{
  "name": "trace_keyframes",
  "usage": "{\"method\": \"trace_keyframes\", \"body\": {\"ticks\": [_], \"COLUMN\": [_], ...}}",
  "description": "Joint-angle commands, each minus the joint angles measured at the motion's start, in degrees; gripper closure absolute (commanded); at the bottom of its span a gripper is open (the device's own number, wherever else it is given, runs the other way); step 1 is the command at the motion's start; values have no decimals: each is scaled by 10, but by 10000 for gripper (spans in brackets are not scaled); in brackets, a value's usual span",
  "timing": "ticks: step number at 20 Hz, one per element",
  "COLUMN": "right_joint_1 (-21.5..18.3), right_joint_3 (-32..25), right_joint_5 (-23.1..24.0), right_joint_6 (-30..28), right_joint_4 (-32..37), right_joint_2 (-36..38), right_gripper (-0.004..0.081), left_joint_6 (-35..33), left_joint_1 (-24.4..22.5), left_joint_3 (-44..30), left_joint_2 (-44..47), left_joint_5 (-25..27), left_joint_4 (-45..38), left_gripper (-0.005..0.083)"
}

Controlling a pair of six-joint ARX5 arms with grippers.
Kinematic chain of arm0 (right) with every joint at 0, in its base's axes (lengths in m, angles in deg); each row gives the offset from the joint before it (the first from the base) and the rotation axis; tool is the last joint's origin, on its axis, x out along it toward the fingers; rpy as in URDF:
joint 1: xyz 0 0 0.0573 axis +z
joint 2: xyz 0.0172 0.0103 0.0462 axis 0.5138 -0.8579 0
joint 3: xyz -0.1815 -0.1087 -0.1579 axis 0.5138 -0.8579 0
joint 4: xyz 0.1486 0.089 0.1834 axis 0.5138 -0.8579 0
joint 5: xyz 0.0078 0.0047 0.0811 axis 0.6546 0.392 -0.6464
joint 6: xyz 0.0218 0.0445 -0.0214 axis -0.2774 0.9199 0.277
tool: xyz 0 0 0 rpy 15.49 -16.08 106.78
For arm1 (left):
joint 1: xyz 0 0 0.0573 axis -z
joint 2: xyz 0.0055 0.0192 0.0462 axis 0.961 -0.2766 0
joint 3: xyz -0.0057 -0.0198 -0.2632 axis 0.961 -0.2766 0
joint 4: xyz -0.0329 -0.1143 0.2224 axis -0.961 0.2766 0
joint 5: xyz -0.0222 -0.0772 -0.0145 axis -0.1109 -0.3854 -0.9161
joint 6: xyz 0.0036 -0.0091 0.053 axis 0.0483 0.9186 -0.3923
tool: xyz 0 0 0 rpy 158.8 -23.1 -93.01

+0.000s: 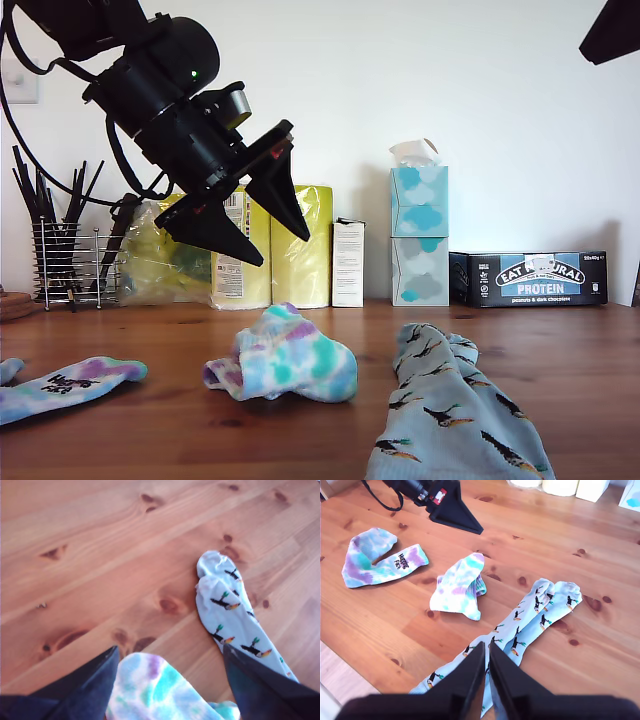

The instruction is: Pair up the socks based on colour and pattern, by placing each sock on top of its pair

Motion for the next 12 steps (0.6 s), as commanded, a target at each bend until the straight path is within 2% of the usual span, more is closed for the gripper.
{"method": "trace_keyframes", "body": {"ticks": [1, 12], "right_joint_1": [2, 2], "right_joint_3": [-8, -8], "right_joint_5": [4, 1], "right_joint_6": [-11, -12], "right_joint_4": [13, 46], "right_joint_2": [1, -34], "right_gripper": [783, 783], "left_joint_6": [-1, 0], "left_joint_1": [4, 27], "left_joint_3": [-7, -7], "left_joint_2": [-29, -77], "left_joint_5": [10, 42], "left_joint_4": [3, 9], "left_gripper": [225, 225]}}
